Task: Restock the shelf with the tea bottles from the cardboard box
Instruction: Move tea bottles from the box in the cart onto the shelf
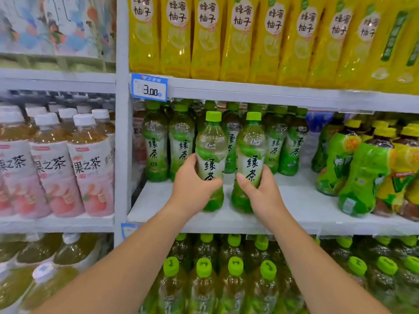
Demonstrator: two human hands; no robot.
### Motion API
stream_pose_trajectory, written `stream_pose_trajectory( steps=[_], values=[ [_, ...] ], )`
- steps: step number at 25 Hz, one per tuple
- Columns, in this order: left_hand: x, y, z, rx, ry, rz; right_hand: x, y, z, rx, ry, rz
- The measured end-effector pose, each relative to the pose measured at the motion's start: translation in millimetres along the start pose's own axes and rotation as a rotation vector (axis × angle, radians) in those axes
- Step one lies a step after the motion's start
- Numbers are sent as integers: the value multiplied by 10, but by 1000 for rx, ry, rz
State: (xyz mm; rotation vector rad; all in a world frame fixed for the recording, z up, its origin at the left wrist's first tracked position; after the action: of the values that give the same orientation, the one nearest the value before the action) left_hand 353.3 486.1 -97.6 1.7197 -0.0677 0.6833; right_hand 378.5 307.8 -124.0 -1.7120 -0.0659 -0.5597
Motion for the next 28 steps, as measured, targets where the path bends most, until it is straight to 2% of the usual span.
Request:
stream_pose_trajectory(
  steps=[6,9,11,15,21,28],
  values=[
    [-47,-252,30,-11,-12,35,45,199,38,-133,-103,-50],
    [-105,-460,6,210,2,35,21,177,-37,-199,-119,-67],
    [-12,-510,44,292,20,51,78,142,-33,-167,-90,-34],
    [113,-489,118,241,123,-42,268,177,76,-115,6,11],
    [316,-577,271,541,166,35,478,309,272,-75,53,-4],
    [417,-585,349,616,250,41,625,384,392,-55,52,10]
  ],
)
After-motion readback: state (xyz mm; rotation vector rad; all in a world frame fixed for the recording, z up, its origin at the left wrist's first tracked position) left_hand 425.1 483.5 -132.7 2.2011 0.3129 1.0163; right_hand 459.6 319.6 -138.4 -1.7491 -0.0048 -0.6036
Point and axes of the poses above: each hand's wrist, its own x-axis towards the middle knuckle, its own z-axis out of the palm, y = z × x, the point moved 4 cm from there along x, towards the middle knuckle, and after that the axes turned 12 degrees about y, right-handed, at the moved point
